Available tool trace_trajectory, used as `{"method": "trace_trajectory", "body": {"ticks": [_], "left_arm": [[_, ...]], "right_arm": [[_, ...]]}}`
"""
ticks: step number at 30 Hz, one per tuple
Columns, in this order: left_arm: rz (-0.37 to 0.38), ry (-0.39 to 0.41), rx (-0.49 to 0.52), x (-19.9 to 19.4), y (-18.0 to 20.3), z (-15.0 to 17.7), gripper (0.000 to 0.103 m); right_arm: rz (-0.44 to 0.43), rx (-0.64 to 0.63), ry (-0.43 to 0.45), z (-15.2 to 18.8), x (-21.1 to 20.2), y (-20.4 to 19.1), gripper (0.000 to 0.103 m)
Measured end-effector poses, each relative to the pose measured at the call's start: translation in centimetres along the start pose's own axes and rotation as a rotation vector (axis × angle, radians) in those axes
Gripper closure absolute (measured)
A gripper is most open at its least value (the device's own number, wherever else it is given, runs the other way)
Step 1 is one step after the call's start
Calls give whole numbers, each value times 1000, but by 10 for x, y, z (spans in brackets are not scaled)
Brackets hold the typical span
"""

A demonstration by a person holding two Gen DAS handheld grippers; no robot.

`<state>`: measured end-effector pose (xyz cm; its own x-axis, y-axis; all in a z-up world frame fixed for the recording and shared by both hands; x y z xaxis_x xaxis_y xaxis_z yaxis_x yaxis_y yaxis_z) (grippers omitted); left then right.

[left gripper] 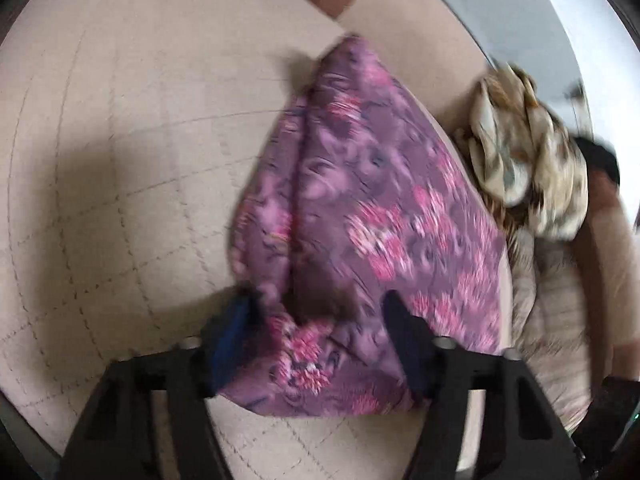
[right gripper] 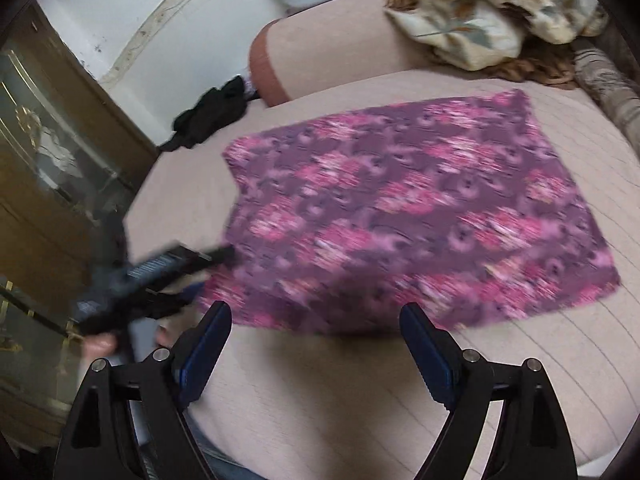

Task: Fold small clothes

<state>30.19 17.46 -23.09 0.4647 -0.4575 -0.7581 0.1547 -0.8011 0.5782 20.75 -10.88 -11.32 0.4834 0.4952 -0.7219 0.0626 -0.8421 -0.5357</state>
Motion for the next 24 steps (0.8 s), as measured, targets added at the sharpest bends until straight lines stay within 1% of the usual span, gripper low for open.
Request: {"method": "trace_trajectory", "body": {"ticks": [1,2,4,6,10,13,15,17,19,20,21,22,24], "left_arm": [[13,-2,-53,-1,-9,-3,74],[19,-17,-94,0,-18,-4,93],[50,-27,-143,-1,-25,-3,95],[56,-23,-120,-6,-17,-4,97],[118,19,-118,-22,-9,-5,98],[175,38,-138,-33,-7,-4,98],[180,31,-137,-35,-7,-4,98],[173,19,-134,-32,-6,-6,98],[175,10,-138,-31,-7,-7,98],[180,12,-138,-32,-6,-8,98],[182,18,-132,-34,-5,-9,98],[179,27,-115,-35,0,-11,98],[171,41,-87,-38,5,-12,98]], "right_arm": [[-20,10,-6,-6,1,-6,13],[-44,19,-19,-17,5,-14,13],[-61,23,-46,-34,15,-30,13],[-64,0,-82,-58,30,-53,14],[-45,-38,-199,-93,76,-92,14],[24,-104,-300,-110,129,-120,14],[38,-120,-366,-113,159,-129,15],[108,-165,-440,-112,195,-139,17],[155,-208,-472,-111,218,-145,33],[194,-233,-491,-109,230,-148,37],[249,-264,-501,-108,240,-150,47],[288,-287,-498,-107,249,-153,49],[314,-317,-504,-103,258,-156,51]]}}
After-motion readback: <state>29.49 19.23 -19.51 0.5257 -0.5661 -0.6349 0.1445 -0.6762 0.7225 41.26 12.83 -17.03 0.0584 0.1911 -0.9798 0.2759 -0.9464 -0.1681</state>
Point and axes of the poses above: each gripper's, at about its wrist camera, not at the fingertips, and x roughly the way its jaws point, y to its right, z to its underside, the point moved 2 cm from there along x, roughly the way its jaws point, and after that the axes turned 8 degrees about x, right-handed, at the moved point
